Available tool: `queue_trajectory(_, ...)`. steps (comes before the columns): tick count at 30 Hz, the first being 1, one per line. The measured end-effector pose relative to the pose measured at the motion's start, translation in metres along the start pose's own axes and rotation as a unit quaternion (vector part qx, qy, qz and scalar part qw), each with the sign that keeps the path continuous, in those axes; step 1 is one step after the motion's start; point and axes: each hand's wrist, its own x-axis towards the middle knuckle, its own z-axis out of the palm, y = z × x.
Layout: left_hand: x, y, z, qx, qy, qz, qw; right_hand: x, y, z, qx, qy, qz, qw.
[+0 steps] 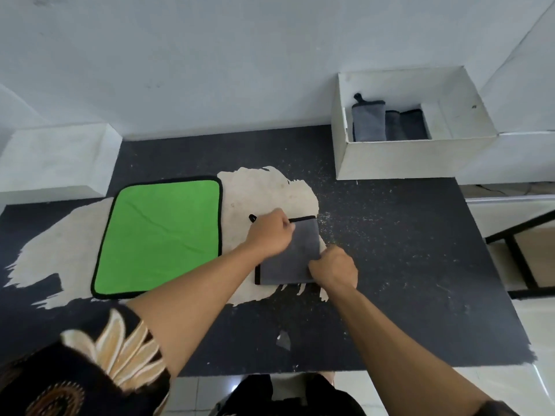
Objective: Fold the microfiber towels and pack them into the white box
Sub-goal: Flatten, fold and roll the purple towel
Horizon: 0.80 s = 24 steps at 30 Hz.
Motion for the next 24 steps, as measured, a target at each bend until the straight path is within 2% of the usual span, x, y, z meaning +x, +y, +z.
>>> queue_trajectory(3, 0.025, 0.041, 0.007, -0.004, -0.024, -0.075, 0.997, 0.000, 0.003, 0.000, 0.033, 0.002, 0.007, 0.999)
queue_trajectory(8, 0.033, 0.083, 0.030, 0.141, -0.046, -0.050, 0.988, -0.001, 0.003, 0.002, 0.066, 0.028, -0.012, 0.997)
queue_trajectory(11, 0.038, 0.089, 0.039, 0.166, -0.079, -0.060, 0.981, -0.004, 0.005, 0.001, 0.072, 0.059, -0.029, 0.995)
queue_trajectory(20, 0.036, 0.076, 0.033, 0.101, -0.040, -0.044, 0.993, -0.024, 0.007, 0.009, 0.096, 0.108, -0.051, 0.988)
queue_trajectory(24, 0.036, 0.054, 0.007, 0.046, -0.058, -0.041, 0.996, -0.039, -0.002, 0.013, 0.054, 0.153, -0.112, 0.980)
